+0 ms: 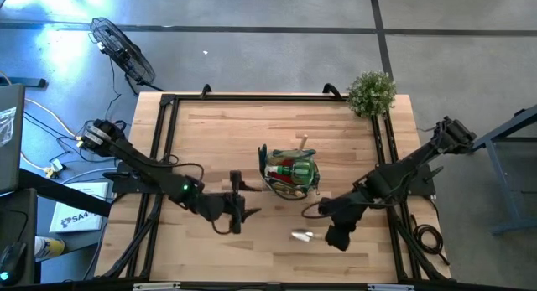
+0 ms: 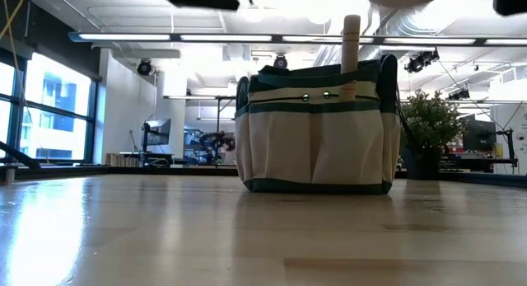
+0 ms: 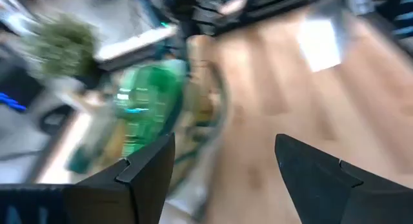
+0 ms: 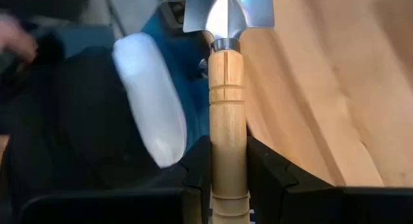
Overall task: Pick & Place Garden tools in Gardening bag
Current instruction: Put the brown trowel into the gardening bag
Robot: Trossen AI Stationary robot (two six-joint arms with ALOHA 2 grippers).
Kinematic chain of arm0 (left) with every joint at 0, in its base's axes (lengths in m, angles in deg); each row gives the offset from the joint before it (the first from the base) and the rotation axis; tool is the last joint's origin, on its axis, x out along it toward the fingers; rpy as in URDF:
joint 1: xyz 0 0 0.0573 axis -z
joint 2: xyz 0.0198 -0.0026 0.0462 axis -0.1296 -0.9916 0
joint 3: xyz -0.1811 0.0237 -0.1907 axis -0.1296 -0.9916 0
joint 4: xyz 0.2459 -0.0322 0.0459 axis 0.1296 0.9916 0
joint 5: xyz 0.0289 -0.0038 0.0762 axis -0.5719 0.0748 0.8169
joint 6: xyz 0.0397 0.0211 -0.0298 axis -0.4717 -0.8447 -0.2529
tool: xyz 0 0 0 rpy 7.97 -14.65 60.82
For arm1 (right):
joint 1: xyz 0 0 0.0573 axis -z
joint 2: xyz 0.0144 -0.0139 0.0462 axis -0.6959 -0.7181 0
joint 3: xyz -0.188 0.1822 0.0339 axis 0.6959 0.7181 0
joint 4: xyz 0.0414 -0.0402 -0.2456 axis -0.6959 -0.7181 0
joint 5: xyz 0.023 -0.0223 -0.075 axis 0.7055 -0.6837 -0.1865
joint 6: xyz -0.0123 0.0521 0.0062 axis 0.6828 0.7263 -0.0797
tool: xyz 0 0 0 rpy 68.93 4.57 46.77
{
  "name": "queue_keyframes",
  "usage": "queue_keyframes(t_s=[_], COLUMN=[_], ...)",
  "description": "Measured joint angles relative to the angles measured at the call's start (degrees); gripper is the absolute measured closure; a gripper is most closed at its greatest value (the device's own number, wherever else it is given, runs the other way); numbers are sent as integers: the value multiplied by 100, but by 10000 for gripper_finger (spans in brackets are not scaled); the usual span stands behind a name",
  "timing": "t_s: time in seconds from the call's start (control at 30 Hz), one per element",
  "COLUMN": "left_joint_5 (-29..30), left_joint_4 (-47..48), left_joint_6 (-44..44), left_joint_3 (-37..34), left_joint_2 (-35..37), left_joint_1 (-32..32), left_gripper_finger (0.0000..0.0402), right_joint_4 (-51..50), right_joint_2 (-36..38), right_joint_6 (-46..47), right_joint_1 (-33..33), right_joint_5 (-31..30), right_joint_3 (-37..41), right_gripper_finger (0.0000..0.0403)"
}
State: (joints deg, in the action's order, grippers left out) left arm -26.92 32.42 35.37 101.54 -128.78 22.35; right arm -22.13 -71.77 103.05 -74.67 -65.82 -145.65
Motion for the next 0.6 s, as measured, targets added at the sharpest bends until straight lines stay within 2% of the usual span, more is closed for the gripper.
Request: queue_keyframes(t_s=[0.13, 0.27, 0.4, 0.6], left_joint_5=[-929, -1082, -1152, -1819], left_joint_4=[1679, 2864, 3397, 3948], left_joint_6=[1189, 1833, 1932, 2042], left_joint_3=[870, 1789, 2630, 3620], left_joint_2=[-4, -205, -590, -1470], left_joint_1=[-17, -17, -17, -288], left_gripper_finger=[142, 142, 142, 142], right_joint_4=[-243, -268, -180, 331], right_joint_2=[-9, -143, -341, -430], right_joint_6=[274, 379, 397, 352], right_joint_1=[255, 528, 718, 758], right_joint_5=[127, 467, 830, 866], right_joint_3=[0, -4, -4, -15], right_gripper_finger=[344, 344, 344, 344])
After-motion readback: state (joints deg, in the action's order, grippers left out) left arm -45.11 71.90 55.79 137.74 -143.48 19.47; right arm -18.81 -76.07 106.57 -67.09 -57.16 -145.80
